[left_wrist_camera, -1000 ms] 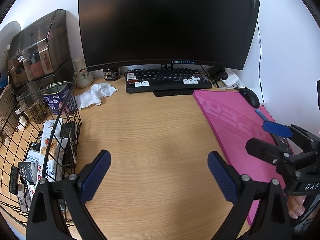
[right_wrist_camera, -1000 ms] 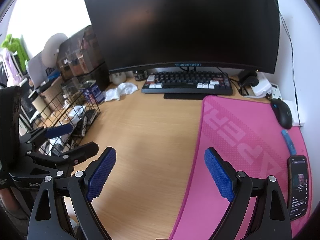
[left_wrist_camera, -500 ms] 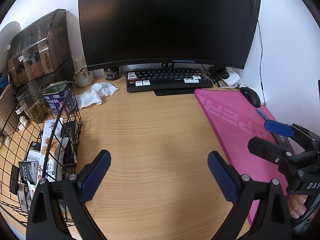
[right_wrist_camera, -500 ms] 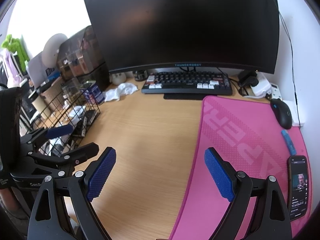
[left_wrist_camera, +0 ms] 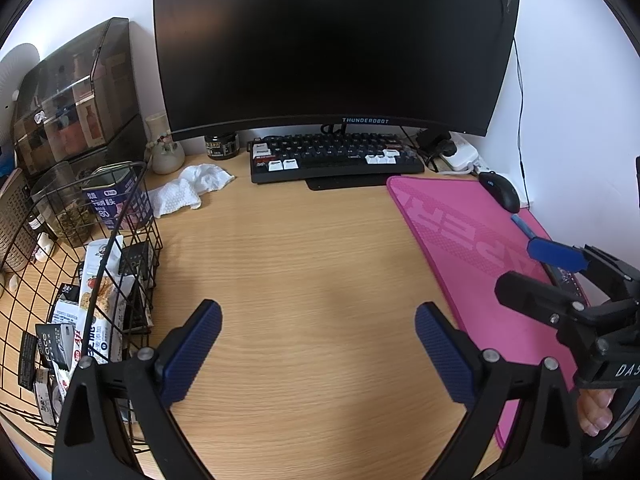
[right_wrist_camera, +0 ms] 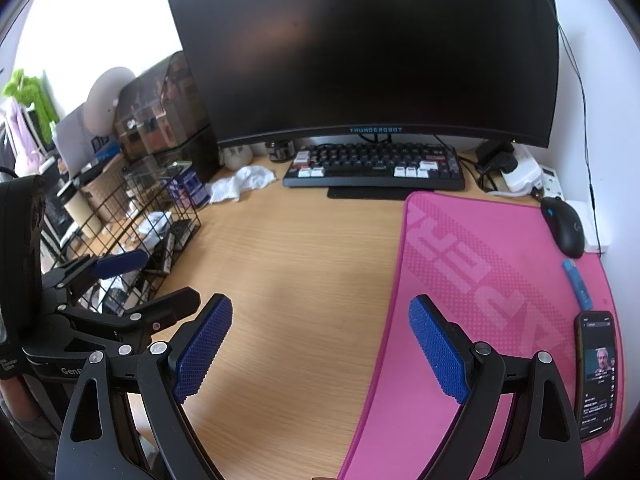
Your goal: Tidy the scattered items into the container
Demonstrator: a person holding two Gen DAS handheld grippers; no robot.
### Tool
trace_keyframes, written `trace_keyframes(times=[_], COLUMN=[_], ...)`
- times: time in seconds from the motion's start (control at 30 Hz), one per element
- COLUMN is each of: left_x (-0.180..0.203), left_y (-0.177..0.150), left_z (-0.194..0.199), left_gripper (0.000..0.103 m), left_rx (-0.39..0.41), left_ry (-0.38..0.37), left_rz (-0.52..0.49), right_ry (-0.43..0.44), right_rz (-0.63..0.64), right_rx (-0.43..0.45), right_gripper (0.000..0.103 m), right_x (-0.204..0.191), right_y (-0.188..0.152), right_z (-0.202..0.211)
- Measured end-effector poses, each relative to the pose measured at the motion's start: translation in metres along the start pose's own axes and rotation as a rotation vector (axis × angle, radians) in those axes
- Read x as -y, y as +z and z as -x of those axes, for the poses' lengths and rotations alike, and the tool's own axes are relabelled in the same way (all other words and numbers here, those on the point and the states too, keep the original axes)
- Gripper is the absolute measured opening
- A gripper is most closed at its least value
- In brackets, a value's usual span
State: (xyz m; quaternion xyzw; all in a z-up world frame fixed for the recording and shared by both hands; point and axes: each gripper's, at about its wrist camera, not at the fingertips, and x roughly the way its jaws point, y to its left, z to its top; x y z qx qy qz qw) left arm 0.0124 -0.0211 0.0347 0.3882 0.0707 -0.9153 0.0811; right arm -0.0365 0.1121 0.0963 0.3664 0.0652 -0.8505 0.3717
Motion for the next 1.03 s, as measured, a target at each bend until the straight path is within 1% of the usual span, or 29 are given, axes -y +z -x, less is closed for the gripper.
trace_keyframes(times=[0.83, 1.03], left_x=[-0.0009, -0.0034], left_y=[-0.0002, 0.0005], left_z=[-0.0004, 0.0011], left_gripper=[0.097, 0.097], left_rx=[0.000, 0.006], left_ry=[-0.004, 0.005], left_rz=[-0.011, 0.013], right_ry=[-0.001, -0.001], right_rz=[0.001, 0.001], right_rx=[0.003, 0.003], right_gripper=[0.091, 0.091], right_x=[-0.0027, -0.0024], right_y=[-0.0032, -0.0025], right_z=[0.0012, 0.0014])
